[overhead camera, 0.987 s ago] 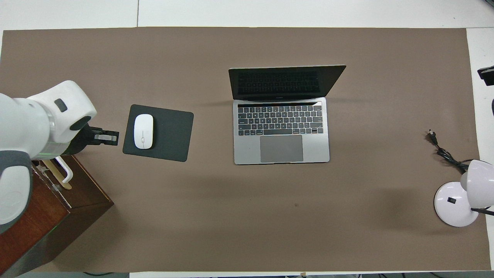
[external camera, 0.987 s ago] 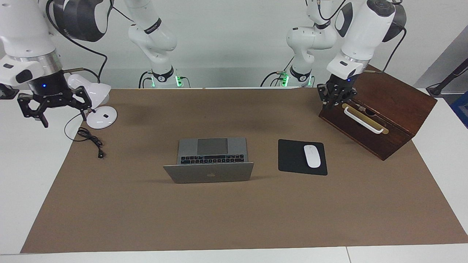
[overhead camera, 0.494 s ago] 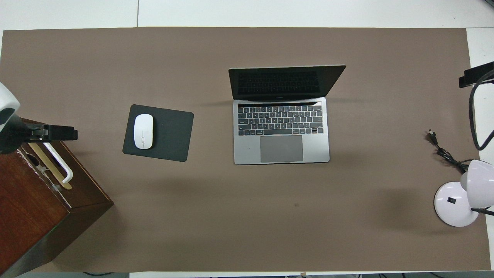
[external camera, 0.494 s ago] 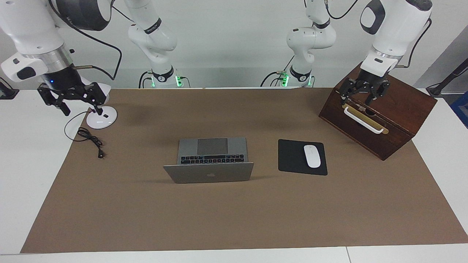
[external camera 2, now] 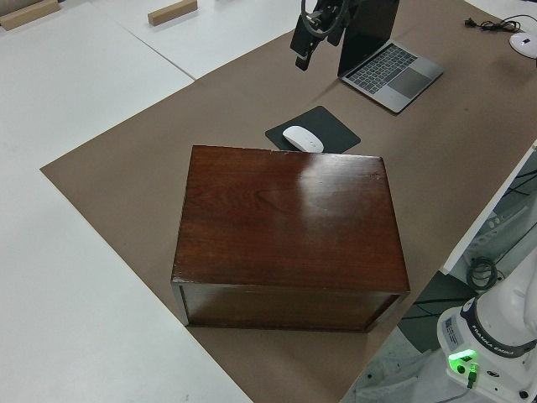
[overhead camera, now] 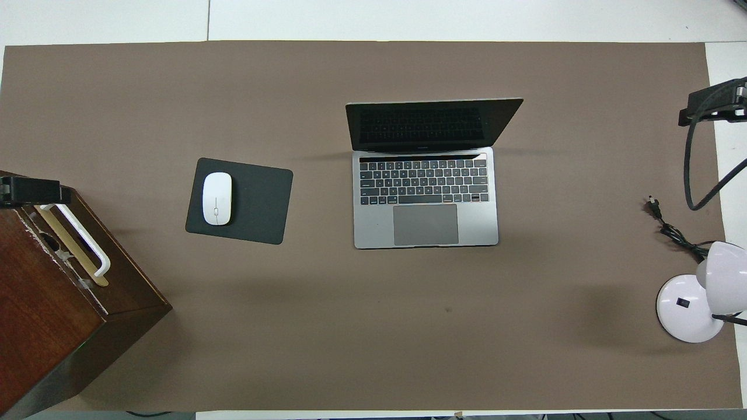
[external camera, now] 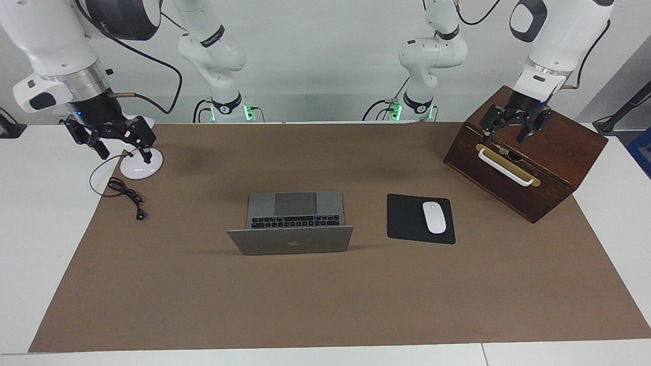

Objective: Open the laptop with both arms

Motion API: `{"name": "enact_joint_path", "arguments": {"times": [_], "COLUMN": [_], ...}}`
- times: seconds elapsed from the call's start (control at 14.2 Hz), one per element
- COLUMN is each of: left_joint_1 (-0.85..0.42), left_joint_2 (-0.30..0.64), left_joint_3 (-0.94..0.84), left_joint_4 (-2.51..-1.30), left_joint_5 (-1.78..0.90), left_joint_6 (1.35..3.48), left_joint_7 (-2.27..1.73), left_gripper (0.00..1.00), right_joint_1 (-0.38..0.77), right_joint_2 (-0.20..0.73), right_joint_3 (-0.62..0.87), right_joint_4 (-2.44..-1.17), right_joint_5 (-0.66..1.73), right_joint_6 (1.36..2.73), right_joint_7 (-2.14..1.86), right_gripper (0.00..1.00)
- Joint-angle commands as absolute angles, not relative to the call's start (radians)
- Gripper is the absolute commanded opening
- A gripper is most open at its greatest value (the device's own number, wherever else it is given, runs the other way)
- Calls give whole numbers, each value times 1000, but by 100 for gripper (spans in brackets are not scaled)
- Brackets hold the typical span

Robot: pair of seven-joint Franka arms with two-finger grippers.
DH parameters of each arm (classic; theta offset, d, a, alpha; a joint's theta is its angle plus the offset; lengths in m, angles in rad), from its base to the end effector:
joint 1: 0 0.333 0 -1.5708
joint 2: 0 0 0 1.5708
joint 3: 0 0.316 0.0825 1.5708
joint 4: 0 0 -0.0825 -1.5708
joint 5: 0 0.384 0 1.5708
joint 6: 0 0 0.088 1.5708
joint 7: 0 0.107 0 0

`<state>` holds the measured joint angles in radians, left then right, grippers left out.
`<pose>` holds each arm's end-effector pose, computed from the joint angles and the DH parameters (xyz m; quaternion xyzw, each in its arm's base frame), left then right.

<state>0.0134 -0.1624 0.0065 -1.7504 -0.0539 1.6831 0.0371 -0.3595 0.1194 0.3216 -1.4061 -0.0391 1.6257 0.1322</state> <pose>0.5134 0.0053 0.6360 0.9985 -0.0069 0.0483 0.0260 0.5947 -0.0395 0.6424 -0.9948 0.0869 -0.0531 0.0017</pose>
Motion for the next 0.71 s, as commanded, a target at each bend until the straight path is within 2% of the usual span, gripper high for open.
{"name": "enact_joint_path", "arguments": {"times": [0.0,0.63], "left_joint_1": [18,12], "left_joint_2": [-83,-92], "left_joint_3": [-2,-3], "left_joint_4": [-1603,-1687], "left_joint_5": [-46,-35], "left_joint_6": [1568,1597], "left_joint_7": [31,-8], "left_gripper": [100,100], "right_joint_1": [-367,-370], "right_joint_2": [126,127], "right_joint_3": [327,325], "right_joint_4": [-1385,-1388], "right_joint_5": [-29,-20], "right_joint_6": [1608,1623], "right_joint_7": [120,49], "right_gripper": [100,100]}}
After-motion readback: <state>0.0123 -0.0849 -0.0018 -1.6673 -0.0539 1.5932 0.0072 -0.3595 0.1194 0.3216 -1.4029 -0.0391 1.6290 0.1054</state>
